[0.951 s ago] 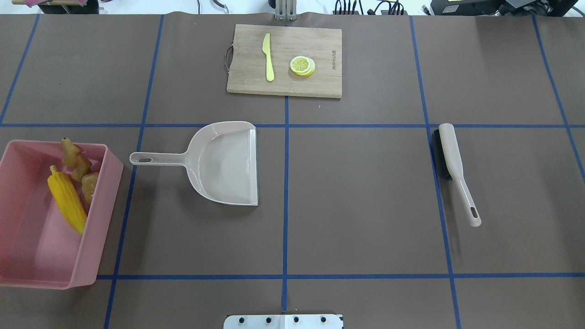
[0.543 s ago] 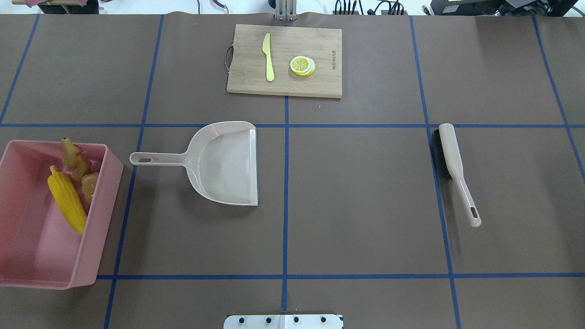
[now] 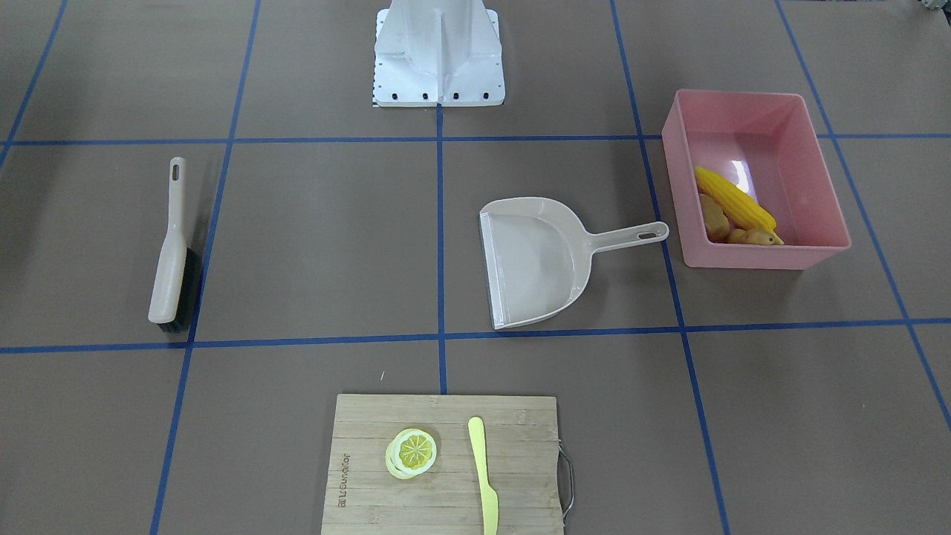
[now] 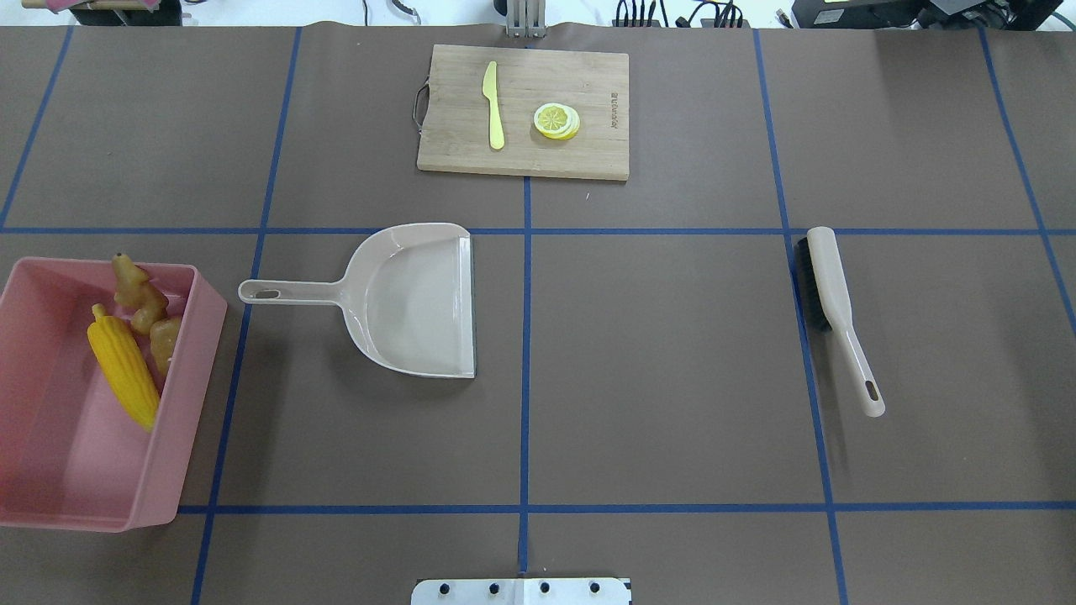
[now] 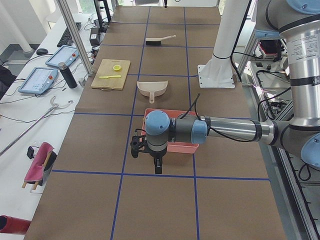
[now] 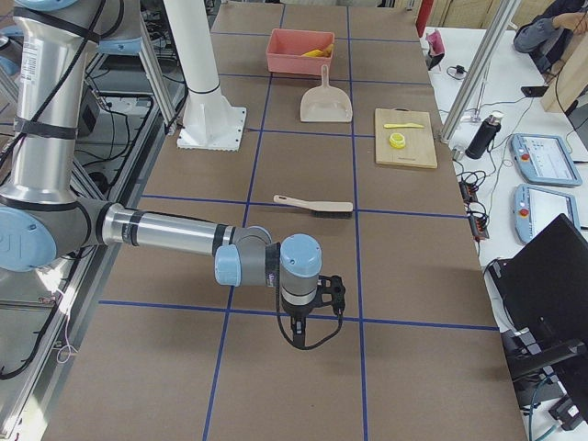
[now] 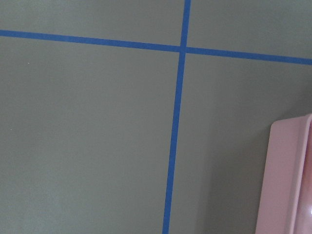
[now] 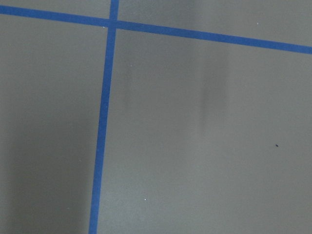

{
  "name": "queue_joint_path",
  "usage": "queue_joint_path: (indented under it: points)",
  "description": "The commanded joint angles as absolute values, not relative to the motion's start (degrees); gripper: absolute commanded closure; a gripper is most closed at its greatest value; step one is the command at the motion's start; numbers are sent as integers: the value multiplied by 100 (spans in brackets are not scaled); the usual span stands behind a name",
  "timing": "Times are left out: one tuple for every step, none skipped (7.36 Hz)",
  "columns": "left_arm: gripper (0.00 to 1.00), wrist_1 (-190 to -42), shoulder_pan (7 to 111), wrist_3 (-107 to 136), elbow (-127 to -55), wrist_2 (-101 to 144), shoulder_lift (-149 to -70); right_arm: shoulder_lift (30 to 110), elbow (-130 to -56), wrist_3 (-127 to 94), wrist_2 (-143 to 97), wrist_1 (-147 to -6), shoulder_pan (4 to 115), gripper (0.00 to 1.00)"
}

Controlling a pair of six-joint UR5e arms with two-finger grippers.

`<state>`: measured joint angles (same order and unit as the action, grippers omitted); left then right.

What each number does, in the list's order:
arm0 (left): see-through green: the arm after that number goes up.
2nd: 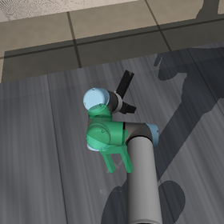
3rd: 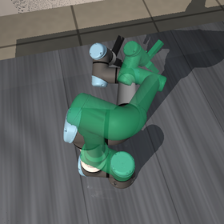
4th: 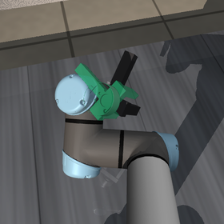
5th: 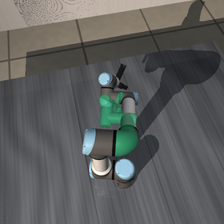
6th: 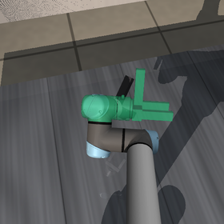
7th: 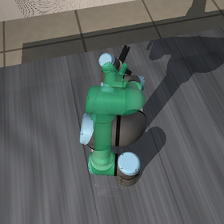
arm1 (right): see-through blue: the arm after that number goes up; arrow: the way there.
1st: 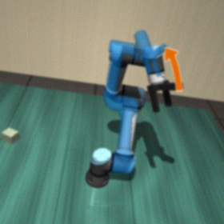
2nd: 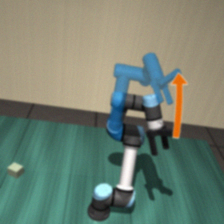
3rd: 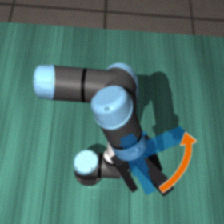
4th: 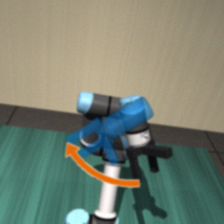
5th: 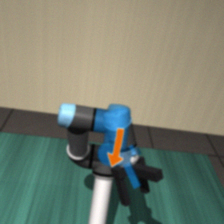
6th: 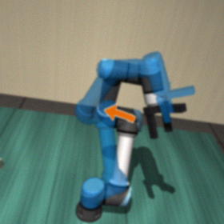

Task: Sweep and dump trash into bin

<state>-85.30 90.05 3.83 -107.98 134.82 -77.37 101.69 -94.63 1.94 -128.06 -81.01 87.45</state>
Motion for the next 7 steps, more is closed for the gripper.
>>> queue_joint_path:
  points:
    - [1,-8323,9289,-201,-10628,13307,-7717,10169,-9457,193,-12806,-8104,8745,0]
    - [1,-8349,9499,-280,-10539,13324,-7717,10169,-9431,193,-12806,-8104,8745,0]
    - [1,-8350,9527,-316,-10547,13324,-7717,10169,-9422,193,-12806,-8104,8745,0]
    - [1,-8350,9527,-316,-10547,13316,-7717,10169,-9422,193,-12806,-8104,8745,0]
    - [1,-8350,9527,-316,-10538,13315,-7717,10169,-9422,193,-12806,-8104,8745,0]
    - [1,-8350,9527,-316,-10521,13315,-7725,10169,-9422,193,-12806,-8104,8745,0]
    - [1,-8350,9519,-316,-10503,13307,-7743,10169,-9422,193,-12806,-8104,8745,0]
